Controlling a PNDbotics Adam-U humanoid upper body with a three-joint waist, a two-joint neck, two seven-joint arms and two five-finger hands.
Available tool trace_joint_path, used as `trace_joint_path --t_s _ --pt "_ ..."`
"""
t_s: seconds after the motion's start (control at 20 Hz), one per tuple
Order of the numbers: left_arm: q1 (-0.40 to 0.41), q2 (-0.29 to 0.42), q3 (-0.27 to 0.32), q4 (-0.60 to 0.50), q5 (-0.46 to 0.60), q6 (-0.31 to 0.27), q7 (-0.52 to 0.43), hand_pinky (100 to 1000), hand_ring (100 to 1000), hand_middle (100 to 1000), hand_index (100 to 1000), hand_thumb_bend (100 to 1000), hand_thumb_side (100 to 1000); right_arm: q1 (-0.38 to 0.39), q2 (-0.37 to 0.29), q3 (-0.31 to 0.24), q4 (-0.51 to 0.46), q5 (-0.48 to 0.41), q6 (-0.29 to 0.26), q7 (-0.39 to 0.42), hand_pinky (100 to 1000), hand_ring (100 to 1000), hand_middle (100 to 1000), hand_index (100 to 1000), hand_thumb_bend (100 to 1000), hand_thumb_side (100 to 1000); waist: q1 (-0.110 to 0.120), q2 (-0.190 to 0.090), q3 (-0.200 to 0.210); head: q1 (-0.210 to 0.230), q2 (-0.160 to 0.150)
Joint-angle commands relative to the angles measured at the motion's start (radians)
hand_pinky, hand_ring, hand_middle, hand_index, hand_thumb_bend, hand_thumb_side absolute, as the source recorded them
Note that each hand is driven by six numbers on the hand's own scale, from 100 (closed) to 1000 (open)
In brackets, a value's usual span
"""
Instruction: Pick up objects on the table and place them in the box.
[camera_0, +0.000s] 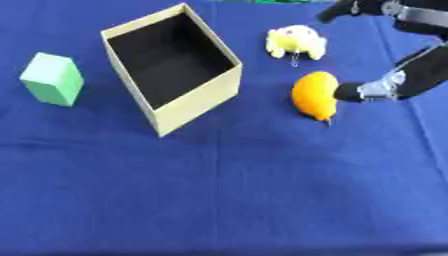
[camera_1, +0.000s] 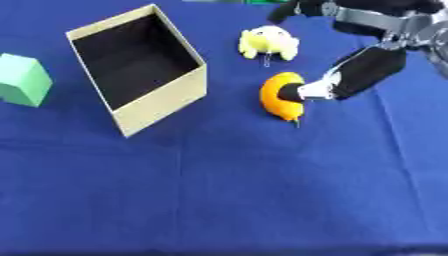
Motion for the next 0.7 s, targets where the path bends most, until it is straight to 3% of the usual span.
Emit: trace_joint_path --t_s 0.05,0.7 --pt "-0.012 0.015 0.006 -0.016 0.003 -0.003 0.0 532 687 714 818 278 1000 -0.007 -0.01 -0.004 -0.011 0.009 0.024 0.005 897 942 863 939 465 596 0.004 -0.014 0.0 -0.005 -0.016" --pt "-0.017 0.012 0.005 -0.016 0.006 -0.007 0.0 530 686 712 817 274 1000 0.032 0.005 0.049 -0.01 0.075 0.137 0.074 894 946 862 943 433 620 0.005 -0.008 0.004 -0.013 -0.025"
